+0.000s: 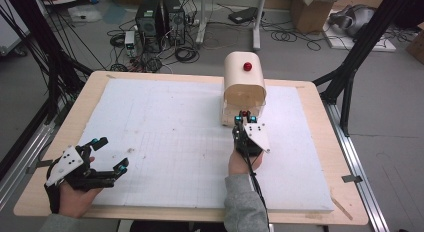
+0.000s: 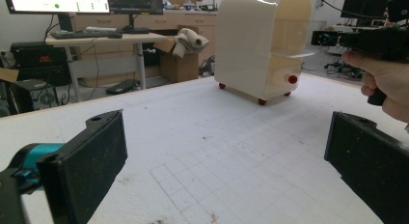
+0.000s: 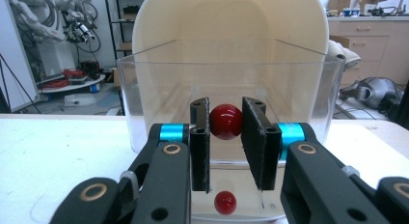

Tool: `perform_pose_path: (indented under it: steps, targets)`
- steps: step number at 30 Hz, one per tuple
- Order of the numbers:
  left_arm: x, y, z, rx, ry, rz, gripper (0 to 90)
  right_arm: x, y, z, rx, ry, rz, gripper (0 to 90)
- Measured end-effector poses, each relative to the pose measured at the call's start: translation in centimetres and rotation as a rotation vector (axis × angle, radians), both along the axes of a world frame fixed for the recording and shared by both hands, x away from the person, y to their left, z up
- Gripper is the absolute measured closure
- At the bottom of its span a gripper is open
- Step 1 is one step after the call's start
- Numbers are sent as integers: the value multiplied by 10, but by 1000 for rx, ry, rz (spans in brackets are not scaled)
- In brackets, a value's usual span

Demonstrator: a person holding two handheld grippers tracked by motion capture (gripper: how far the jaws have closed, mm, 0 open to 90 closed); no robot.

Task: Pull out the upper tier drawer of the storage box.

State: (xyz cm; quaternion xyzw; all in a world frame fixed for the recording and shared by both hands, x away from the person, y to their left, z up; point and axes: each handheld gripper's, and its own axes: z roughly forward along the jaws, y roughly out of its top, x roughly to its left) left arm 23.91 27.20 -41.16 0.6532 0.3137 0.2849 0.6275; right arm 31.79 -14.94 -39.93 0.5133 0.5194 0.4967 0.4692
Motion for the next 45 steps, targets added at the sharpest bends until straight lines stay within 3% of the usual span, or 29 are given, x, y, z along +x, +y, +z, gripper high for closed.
perform_pose_path:
  steps: [18,38,42,45]
  targets:
    - [0,0,0,4,-1,-1,17,-15,1,-4,19,-14,-8,735]
    - [0,0,0,7,0,-1,17,-16,2,-5,20,-16,-14,715]
    - [0,0,0,7,-2,-3,17,-18,3,-4,23,-17,-19,569]
    - [0,0,0,7,-4,-4,17,-18,0,-3,27,-12,-29,404]
